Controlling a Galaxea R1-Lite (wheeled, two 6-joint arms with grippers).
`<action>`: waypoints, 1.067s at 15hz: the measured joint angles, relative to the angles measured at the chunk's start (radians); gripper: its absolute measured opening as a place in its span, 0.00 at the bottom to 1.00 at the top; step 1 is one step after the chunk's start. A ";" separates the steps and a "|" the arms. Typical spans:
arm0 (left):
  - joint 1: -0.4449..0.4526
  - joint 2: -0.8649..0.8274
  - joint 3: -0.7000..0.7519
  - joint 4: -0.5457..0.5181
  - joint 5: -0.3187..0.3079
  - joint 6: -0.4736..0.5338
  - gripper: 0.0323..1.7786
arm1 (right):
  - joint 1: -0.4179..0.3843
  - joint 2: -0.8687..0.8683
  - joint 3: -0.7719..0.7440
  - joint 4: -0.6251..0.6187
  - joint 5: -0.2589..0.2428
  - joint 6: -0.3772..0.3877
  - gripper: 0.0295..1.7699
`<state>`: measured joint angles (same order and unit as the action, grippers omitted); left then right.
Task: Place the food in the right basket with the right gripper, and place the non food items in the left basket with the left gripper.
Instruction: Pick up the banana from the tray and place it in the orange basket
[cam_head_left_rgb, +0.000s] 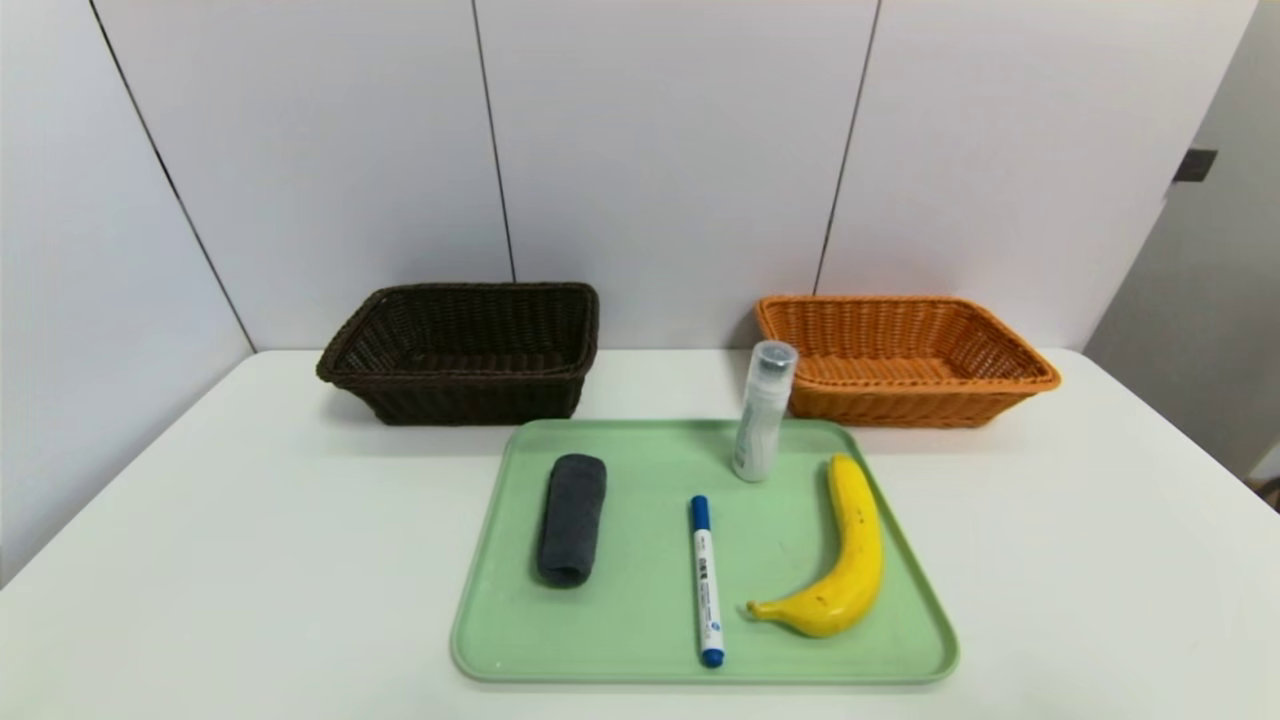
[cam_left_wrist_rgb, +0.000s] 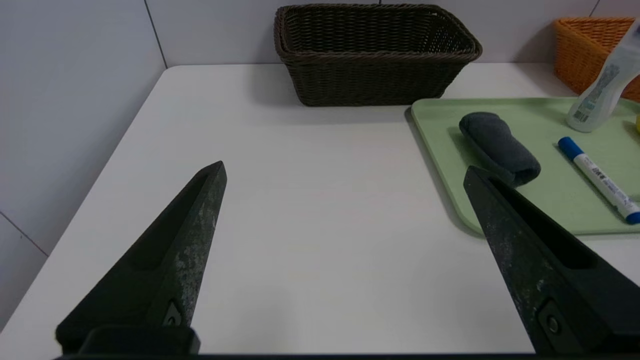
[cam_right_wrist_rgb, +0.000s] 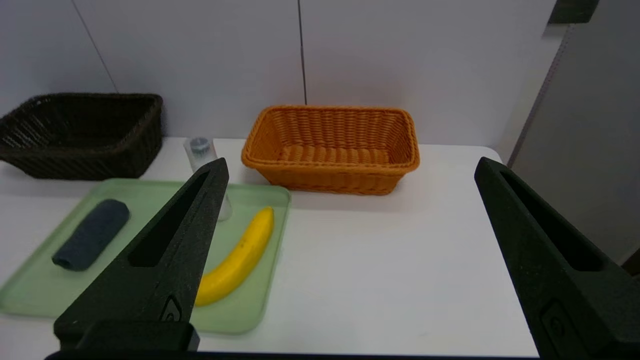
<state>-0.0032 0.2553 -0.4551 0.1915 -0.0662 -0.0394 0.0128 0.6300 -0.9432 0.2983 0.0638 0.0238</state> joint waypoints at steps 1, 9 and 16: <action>0.000 0.078 -0.065 0.000 -0.002 -0.009 0.95 | 0.004 0.092 -0.082 0.011 0.001 0.031 0.96; -0.074 0.652 -0.455 0.004 -0.008 -0.036 0.95 | 0.223 0.633 -0.594 0.367 -0.020 0.389 0.96; -0.339 0.899 -0.507 0.011 0.129 -0.189 0.95 | 0.570 0.954 -0.768 0.768 -0.020 0.807 0.96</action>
<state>-0.3426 1.1545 -0.9617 0.2026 0.0623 -0.2283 0.5830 1.5840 -1.7111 1.0660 0.0436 0.8306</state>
